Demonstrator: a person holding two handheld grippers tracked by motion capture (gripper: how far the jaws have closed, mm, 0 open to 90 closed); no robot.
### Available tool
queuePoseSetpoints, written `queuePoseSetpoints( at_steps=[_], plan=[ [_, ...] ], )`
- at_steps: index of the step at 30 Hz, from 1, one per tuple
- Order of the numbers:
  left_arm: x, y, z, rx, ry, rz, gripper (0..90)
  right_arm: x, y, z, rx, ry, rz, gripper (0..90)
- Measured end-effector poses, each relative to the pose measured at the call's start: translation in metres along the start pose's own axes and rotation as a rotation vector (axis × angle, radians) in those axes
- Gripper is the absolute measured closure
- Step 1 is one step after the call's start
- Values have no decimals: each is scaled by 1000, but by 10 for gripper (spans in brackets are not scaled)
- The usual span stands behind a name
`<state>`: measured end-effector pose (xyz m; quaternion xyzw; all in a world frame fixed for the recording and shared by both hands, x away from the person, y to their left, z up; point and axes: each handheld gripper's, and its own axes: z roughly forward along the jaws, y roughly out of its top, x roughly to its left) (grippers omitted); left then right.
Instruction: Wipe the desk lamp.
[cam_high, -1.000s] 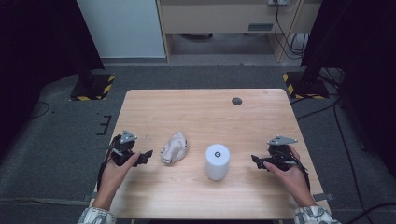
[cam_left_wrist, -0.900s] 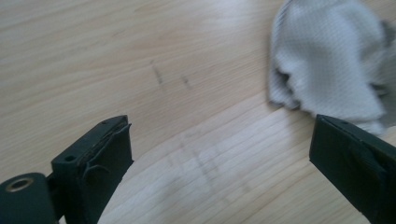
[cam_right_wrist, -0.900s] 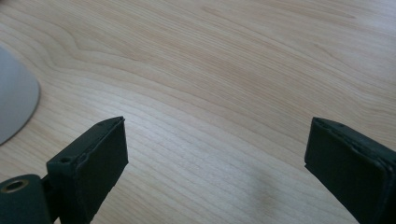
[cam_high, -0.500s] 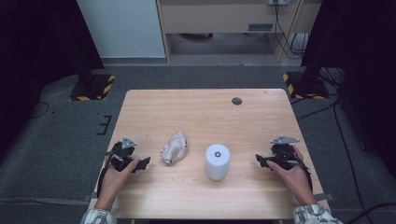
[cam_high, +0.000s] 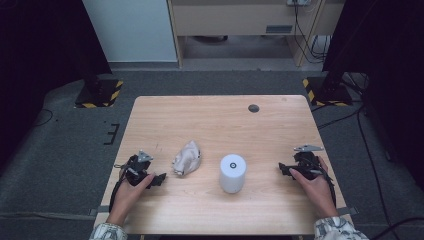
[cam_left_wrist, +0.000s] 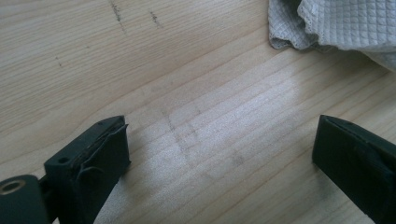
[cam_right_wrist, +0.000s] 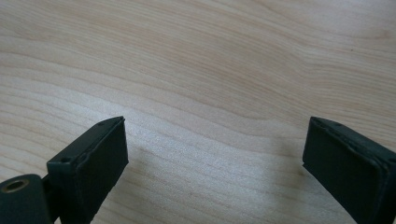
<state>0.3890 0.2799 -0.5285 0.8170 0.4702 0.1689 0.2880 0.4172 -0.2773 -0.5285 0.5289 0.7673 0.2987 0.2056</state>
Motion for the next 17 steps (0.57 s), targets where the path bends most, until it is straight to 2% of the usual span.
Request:
queuePoseSetpoints(
  at_steps=[3, 7, 9, 11, 17],
  plan=[
    [0, -1, 1, -13, -2, -2, 25, 2, -1, 4, 27, 0, -11, 58],
    [0, -6, 4, -65, -5, -3, 0, 3, -2, 6, 15, 1, -3, 51],
    [0, -8, 4, -87, -6, -1, 0, 4, -4, 7, -13, 3, 1, 36],
    [0, -8, 4, -88, -7, -1, 0, 7, -6, 9, -41, -2, 7, 23],
    [0, -8, 4, -89, -6, -1, 0, 8, -7, 9, -44, -16, 16, 23]
  ],
)
